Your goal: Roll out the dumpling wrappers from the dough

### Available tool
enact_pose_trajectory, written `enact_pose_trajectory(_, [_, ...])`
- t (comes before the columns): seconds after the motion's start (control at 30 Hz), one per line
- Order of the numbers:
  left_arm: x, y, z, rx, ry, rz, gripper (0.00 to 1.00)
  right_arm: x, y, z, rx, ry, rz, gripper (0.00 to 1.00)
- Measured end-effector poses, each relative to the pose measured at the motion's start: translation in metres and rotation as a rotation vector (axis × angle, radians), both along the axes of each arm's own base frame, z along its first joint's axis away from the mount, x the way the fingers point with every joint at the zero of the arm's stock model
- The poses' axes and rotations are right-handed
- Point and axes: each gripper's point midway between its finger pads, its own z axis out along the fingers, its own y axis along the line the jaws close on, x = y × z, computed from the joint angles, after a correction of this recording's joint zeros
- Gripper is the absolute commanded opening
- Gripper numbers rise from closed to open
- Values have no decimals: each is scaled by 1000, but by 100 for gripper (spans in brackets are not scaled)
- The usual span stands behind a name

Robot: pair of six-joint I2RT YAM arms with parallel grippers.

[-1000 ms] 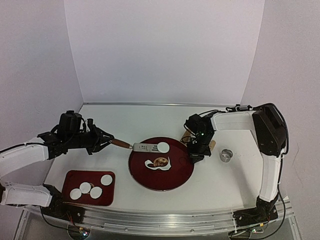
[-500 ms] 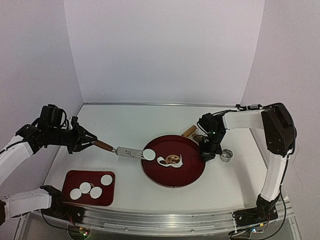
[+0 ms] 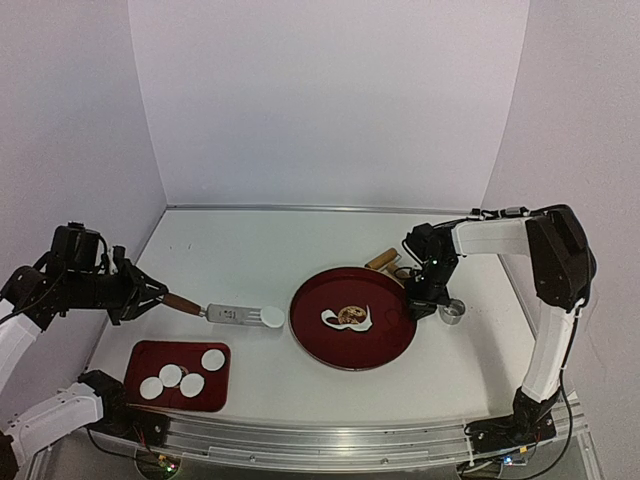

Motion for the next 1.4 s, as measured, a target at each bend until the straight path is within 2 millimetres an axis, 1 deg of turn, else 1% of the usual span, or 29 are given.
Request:
enact_pose_trajectory(0.1, [-6,9,3,19,3,40,0,4,3,-1,7,-3,16,0])
enact_pose_trajectory(0.37, [-18,39,22,82,-5,176,0,7,5,-2,21,0,39,0])
enact_pose_trajectory(0.53, [-28,50,19,106,15,231,0,8,5,-2,28,4,41,0])
enact_pose_trajectory(0.63, [-31,53,16,121,28,243,0,9,5,-3,31,5,42,0])
enact_pose_trajectory(0.77, [-29,53,12,139,43,239,0,11,5,-3,34,6,40,0])
enact_pose_trajectory(0.9, [-21,48,9,154,62,223,0,15,2,-2,26,-2,27,0])
enact_pose_trajectory(1.13, [-1,36,-4,210,107,154,0,24,-16,-1,18,-5,-26,0])
enact_pose_trajectory(1.27, [9,30,-10,240,112,107,0,26,-21,-1,19,-6,-32,0])
enact_pose_trajectory(1.33, [15,26,-12,249,105,85,0,27,-21,-1,19,-7,-29,4])
enact_pose_trajectory(1.4, [20,23,-13,257,97,65,0,27,-21,-1,18,-8,-26,11])
